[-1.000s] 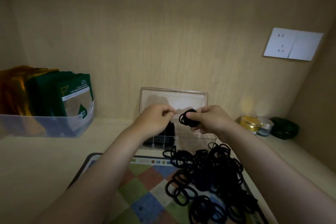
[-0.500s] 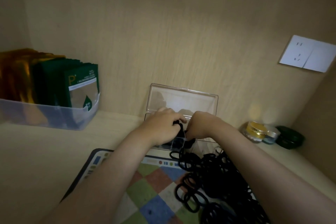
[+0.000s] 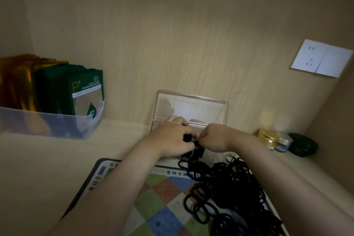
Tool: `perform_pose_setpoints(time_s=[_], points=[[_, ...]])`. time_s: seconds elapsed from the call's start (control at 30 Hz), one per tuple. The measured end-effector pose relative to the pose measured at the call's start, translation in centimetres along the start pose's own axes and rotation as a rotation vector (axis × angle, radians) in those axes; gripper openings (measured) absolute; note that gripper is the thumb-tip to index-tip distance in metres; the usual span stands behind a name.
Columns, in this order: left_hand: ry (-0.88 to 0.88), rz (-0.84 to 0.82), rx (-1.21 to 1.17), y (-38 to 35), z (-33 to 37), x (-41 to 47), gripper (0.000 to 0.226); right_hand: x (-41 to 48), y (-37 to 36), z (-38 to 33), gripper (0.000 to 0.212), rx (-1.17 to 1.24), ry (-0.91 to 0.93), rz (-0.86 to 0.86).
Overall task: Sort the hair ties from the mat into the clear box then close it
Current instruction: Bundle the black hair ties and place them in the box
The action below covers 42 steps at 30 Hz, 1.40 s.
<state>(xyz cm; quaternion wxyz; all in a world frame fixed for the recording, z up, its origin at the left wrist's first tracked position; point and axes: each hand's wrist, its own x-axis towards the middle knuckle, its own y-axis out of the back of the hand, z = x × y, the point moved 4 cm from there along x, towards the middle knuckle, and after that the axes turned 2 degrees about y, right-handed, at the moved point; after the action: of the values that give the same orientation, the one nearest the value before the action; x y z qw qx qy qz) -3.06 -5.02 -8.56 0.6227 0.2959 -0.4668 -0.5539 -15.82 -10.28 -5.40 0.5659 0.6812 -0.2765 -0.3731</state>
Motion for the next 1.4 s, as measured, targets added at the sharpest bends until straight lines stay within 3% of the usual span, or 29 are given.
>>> perform_pose_setpoints(time_s=[0.13, 0.23, 0.33, 0.5, 0.6, 0.77, 0.87, 0.93, 1.1, 1.23, 1.4], points=[[-0.005, -0.012, 0.047, 0.1, 0.5, 0.0, 0.043, -0.9, 0.3, 1.2, 0.035, 0.088, 0.05, 0.041], [-0.029, 0.0, 0.091, 0.3, 1.3, 0.1, 0.051, -2.3, 1.0, 2.0, 0.034, 0.116, 0.117, 0.264], [-0.083, 0.076, 0.091, 1.2, 2.5, 0.0, 0.042, -4.7, 1.1, 1.8, 0.022, 0.243, 0.219, 0.407], [-0.13, 0.153, 0.021, 2.6, 5.2, -1.6, 0.012, -7.9, -0.7, 1.6, 0.017, 0.283, 0.334, 0.254], [-0.127, 0.057, -0.021, 1.6, 6.5, -3.5, 0.01, -9.0, -1.6, 2.6, 0.02, 0.262, 0.319, 0.18], [-0.105, -0.084, -0.128, -1.3, 6.5, -6.2, 0.019, -10.8, -2.7, 3.4, 0.047, 0.257, 0.317, -0.118], [-0.041, -0.119, -0.177, -2.1, 5.6, -6.9, 0.023, -10.4, -3.9, 3.3, 0.059, 0.054, 0.276, -0.11], [-0.026, -0.118, -0.222, -2.3, 5.3, -7.3, 0.023, -9.5, -4.4, 3.2, 0.052, 0.022, 0.286, -0.037], [-0.014, -0.06, -0.375, -2.3, 5.8, -7.8, 0.021, -8.1, -4.2, 4.1, 0.006, 0.265, 0.345, 0.148], [0.053, 0.0, -0.616, -2.3, 5.4, -7.6, 0.032, -8.7, -3.5, 4.2, 0.009, 0.698, 0.31, 0.141], [0.162, 0.051, -0.765, -2.2, 4.7, -7.1, 0.031, -8.1, -4.7, 3.4, 0.014, 0.96, 0.215, 0.111]])
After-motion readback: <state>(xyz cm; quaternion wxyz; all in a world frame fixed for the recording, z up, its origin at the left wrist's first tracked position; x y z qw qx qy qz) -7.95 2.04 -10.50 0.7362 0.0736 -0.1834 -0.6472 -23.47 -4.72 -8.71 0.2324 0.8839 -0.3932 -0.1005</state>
